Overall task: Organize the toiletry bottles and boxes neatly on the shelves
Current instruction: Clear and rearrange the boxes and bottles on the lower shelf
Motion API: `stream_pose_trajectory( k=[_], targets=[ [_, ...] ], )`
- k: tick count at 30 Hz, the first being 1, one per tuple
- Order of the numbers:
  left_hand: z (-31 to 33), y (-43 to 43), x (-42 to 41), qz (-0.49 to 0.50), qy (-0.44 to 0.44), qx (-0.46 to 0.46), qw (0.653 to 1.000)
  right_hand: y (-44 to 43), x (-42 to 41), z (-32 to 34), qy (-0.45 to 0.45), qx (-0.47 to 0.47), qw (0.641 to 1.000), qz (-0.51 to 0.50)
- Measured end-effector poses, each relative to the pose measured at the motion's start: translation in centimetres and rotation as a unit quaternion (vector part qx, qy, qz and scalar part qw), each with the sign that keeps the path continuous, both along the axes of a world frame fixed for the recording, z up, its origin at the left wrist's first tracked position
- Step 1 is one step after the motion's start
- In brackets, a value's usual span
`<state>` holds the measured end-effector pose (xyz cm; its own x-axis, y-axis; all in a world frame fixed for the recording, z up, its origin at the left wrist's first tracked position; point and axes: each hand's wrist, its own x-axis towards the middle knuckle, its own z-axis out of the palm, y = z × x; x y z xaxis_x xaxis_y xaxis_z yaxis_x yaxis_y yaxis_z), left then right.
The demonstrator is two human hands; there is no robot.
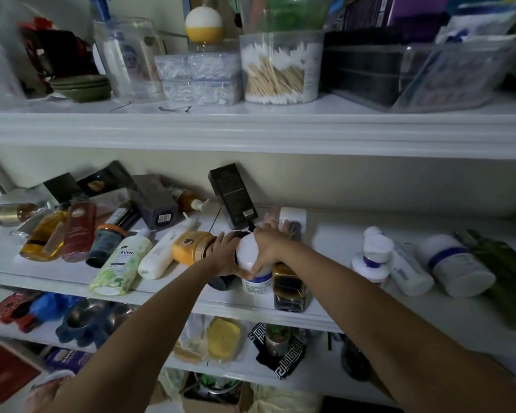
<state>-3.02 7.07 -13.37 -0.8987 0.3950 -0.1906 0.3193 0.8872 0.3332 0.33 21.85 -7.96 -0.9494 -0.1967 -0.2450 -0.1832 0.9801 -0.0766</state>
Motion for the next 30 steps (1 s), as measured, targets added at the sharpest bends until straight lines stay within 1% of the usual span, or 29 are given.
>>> stream_pose_trajectory(
  k=[2, 4, 7, 8, 10, 13, 15, 16, 18, 20, 22, 23, 25, 26, 28, 29, 30],
  targets=[
    [-0.5, -0.4, -0.2, 0.02, -0.027, 0.046, 0.998, -0.2, -0.3, -0.5, 0.014, -0.021, 1.0, 0.0],
    [-0.3, -1.1, -0.4, 0.05, -0.053, 0.11, 0.991, -0.3, -0.6, -0.3, 0.047, -0.037, 0.998, 0.008],
    [1.9, -1.6, 0.0, 0.087, -0.074, 0.227, 0.967, -0.3, -1.4, 1.8, 0.07, -0.063, 0.996, -0.008],
    [3.1, -1.6, -0.1, 0.085, -0.085, 0.266, 0.957, -0.1, -1.7, 2.8, 0.077, -0.071, 0.994, -0.02],
    [6.5, -1.2, -0.1, 0.053, -0.106, 0.322, 0.939, 0.8, -2.2, 5.2, 0.088, -0.133, 0.986, -0.05],
    [10.3, 0.5, -0.9, 0.026, -0.102, 0.36, 0.927, 3.3, -3.1, 8.2, 0.092, -0.272, 0.952, -0.108],
    [11.8, 2.7, -1.1, 0.016, -0.089, 0.379, 0.921, 5.0, -3.5, 10.0, 0.109, -0.325, 0.931, -0.128],
    [12.4, 4.0, -1.2, 0.023, -0.07, 0.387, 0.919, 5.9, -3.4, 10.7, 0.11, -0.343, 0.922, -0.143],
    [13.2, 7.1, -0.9, 0.039, -0.035, 0.405, 0.913, 7.8, -2.8, 11.7, 0.107, -0.347, 0.915, -0.174],
    [13.1, 10.1, -0.4, 0.042, -0.038, 0.418, 0.907, 10.1, -1.8, 11.8, 0.102, -0.328, 0.917, -0.203],
    [12.0, 12.9, -0.1, 0.022, -0.052, 0.405, 0.913, 12.9, -1.0, 11.2, 0.124, -0.304, 0.92, -0.213],
    [11.5, 14.1, 0.2, 0.005, -0.061, 0.383, 0.921, 14.1, -0.5, 10.8, 0.13, -0.295, 0.922, -0.215],
    [10.4, 16.1, 0.5, -0.056, -0.083, 0.311, 0.945, 16.5, 0.3, 9.6, 0.117, -0.266, 0.933, -0.212],
    [9.8, 16.8, 0.3, -0.091, -0.08, 0.257, 0.959, 17.6, 0.5, 8.9, 0.105, -0.245, 0.94, -0.212],
    [8.8, 17.4, -0.2, -0.135, -0.017, 0.114, 0.984, 19.5, 0.7, 7.5, 0.091, -0.21, 0.948, -0.219],
    [8.5, 17.3, -0.6, -0.137, 0.027, 0.052, 0.989, 20.1, 0.7, 7.0, 0.086, -0.199, 0.951, -0.223],
    [8.3, 17.1, -0.9, -0.132, 0.062, 0.018, 0.989, 20.6, 0.5, 6.6, 0.079, -0.188, 0.953, -0.225]
  ],
)
